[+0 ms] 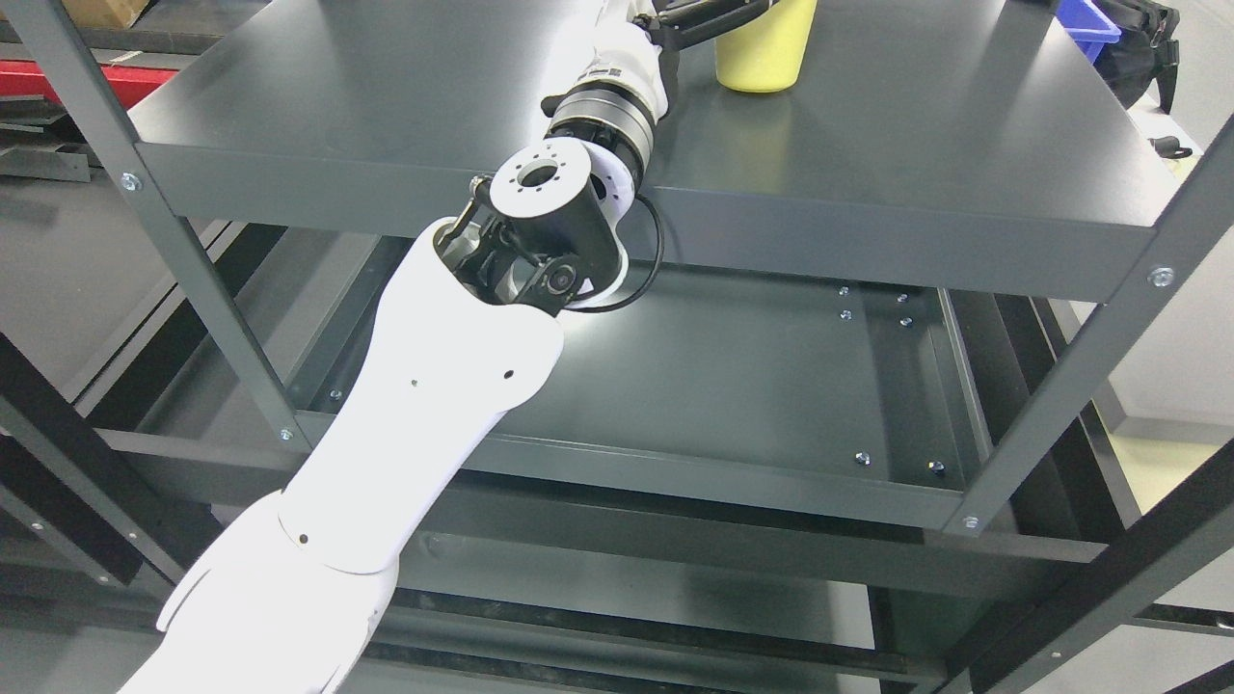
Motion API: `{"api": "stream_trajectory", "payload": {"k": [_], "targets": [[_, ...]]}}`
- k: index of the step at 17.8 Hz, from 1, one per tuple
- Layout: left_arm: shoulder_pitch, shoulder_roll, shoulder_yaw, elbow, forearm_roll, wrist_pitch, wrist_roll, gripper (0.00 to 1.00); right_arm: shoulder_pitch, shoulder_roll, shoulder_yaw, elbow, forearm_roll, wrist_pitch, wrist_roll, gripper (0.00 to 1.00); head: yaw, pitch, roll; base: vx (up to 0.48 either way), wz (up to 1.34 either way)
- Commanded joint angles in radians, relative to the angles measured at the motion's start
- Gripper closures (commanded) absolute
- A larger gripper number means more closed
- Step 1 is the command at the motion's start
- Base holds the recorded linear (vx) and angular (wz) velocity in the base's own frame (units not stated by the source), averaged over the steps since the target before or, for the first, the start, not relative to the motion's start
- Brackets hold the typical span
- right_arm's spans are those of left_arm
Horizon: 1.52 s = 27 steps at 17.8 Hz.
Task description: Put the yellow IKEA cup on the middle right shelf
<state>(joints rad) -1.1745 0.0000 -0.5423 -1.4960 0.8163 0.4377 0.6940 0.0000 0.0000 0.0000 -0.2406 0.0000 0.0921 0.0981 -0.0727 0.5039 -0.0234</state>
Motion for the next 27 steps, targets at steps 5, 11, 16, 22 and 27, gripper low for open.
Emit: {"api": "stream_trajectory", "payload": {"k": [5, 11, 16, 22, 27], "targets": [[0.013, 0.018, -0.005, -0.105, -0.065, -0.002, 0.002, 0.01, 0.011, -0.017, 0.017, 0.001, -0.025, 0.0, -0.215, 0.01, 0.0, 0.0, 0.0, -0.039, 0.0], [0.039, 0.018, 0.041, -0.132, -0.065, -0.004, 0.001, 0.01, 0.011, -0.017, 0.017, 0.0, -0.025, 0.0, -0.215, 0.01, 0.0, 0.0, 0.0, -0.078, 0.0], [0.072, 0.018, 0.084, -0.181, -0.17, -0.004, -0.007, 0.01, 0.011, -0.017, 0.017, 0.0, -0.025, 0.0, -0.215, 0.01, 0.0, 0.0, 0.0, -0.112, 0.0], [0.159, 0.018, 0.062, -0.279, -0.178, -0.025, -0.098, 0.01, 0.011, -0.017, 0.017, 0.0, -0.025, 0.0, -0.215, 0.01, 0.0, 0.0, 0.0, -0.093, 0.11], [0.179, 0.018, -0.057, -0.28, -0.178, -0.152, -0.267, 0.01, 0.011, -0.017, 0.017, 0.0, -0.025, 0.0, -0.215, 0.01, 0.0, 0.0, 0.0, -0.074, -0.08]]}}
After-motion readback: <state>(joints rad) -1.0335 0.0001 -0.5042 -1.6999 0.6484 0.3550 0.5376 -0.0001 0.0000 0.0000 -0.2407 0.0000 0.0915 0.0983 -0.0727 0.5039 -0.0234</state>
